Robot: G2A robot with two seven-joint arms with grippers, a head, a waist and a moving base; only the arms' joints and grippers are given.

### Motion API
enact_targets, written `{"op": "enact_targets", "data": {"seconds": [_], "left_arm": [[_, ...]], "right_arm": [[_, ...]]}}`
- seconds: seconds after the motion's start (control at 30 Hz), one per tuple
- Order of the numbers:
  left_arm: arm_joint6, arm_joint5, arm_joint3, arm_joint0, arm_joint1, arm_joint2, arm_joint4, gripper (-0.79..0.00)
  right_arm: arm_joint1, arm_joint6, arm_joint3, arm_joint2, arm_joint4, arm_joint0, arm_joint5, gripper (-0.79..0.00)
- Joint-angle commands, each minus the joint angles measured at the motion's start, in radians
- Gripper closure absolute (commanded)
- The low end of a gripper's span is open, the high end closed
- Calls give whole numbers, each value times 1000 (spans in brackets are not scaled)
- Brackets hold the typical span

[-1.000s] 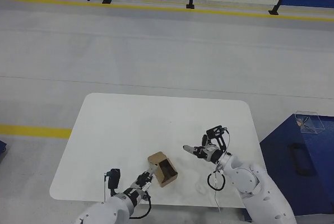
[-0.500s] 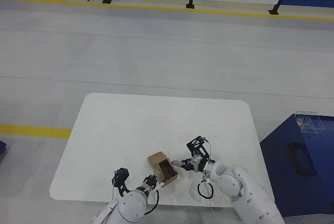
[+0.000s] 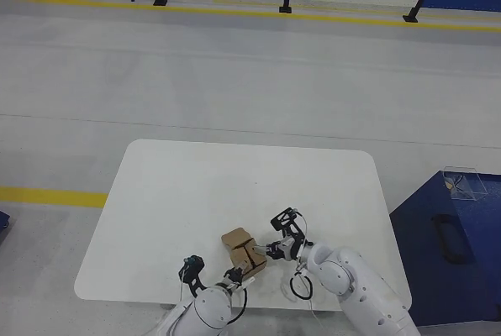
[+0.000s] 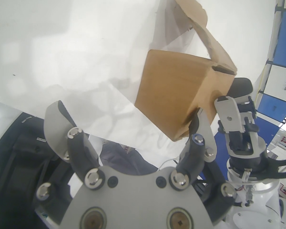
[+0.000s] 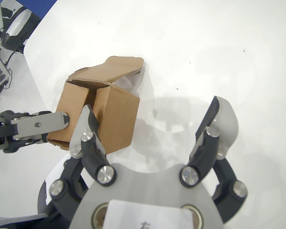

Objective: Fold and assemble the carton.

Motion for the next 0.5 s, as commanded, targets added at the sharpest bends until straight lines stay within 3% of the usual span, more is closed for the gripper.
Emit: {"op": "enact_targets", "data": {"seconds": [0.0, 0.3, 0.47], "left_arm": [[-1, 0, 19, -10, -5, 6, -3, -785], [25, -22, -73, 6, -23, -20, -51, -785], [72, -76, -145, 65, -26, -99, -106, -785]], "right_arm": [[-1, -4, 3, -1, 1, 1, 3, -785], [0, -99, -31, 34, 12, -16, -5, -785], [8, -93, -57, 79, 18, -26, -3, -785]]}}
